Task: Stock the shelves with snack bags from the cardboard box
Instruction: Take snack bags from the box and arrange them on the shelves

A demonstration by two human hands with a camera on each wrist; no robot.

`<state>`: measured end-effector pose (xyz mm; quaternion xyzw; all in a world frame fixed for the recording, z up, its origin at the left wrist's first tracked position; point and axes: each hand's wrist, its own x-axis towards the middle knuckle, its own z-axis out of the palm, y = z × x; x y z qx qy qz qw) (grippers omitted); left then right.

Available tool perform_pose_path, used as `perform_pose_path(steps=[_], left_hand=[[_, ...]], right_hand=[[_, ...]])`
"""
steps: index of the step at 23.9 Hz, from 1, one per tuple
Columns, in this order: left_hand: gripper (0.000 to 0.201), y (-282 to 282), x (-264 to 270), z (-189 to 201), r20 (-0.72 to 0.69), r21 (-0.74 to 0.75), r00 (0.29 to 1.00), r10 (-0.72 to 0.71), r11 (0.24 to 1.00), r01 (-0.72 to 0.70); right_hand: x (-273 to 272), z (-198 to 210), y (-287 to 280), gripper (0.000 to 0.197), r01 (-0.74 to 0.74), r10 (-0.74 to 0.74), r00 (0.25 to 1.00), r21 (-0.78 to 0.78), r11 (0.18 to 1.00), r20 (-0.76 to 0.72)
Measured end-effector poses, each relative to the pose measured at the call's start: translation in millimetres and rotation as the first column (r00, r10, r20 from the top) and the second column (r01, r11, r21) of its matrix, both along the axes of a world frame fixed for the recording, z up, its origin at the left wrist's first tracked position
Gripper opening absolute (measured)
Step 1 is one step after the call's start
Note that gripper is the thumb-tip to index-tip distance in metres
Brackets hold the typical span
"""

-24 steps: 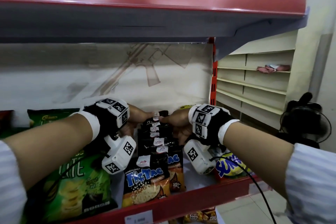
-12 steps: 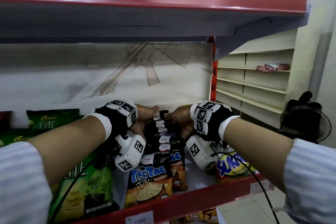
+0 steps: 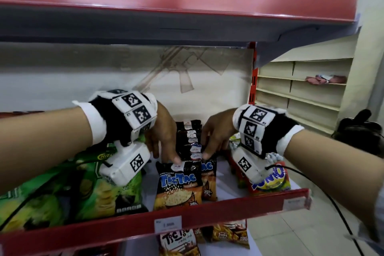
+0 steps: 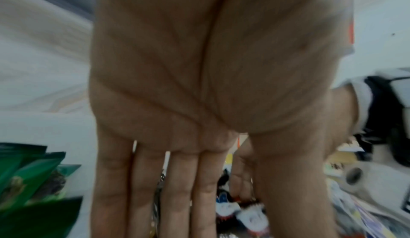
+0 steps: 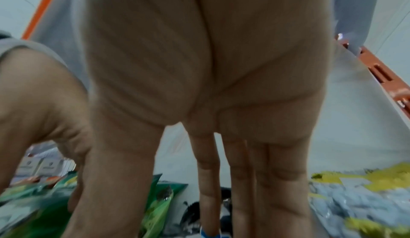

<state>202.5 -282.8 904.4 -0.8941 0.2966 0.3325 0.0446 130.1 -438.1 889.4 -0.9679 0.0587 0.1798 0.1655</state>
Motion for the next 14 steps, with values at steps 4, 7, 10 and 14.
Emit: perform_pose_path(steps=[4, 7, 10, 14], left_hand=[[0.023, 1, -14, -29, 0.348, -0.06, 0.932, -0.103, 0.99, 0.131], [0.021, -4, -16, -37, 0.269, -0.159, 0.962, -0.044, 0.983, 0.089], [0.03, -13, -27, -37, 0.214, -0.287, 0.977, -0.019, 0.955, 0.082], [0.044, -21, -38, -46, 0.255, -0.381, 0.967, -0.019, 0.917, 0.118]], right_hand=[[0, -21, 4, 0.056, -0.066, 0.079, 0.995, -0.214, 0.975, 0.054], [0, -22, 1, 0.054, -0.073, 0.125, 0.982, -0.331, 0.941, 0.141], [-2, -19, -4, 0.043, -0.04, 0.126, 0.969, -0.367, 0.929, 0.212], [-5, -20, -5, 0.032, -0.013, 0.121, 0.956, -0.374, 0.927, 0.266]])
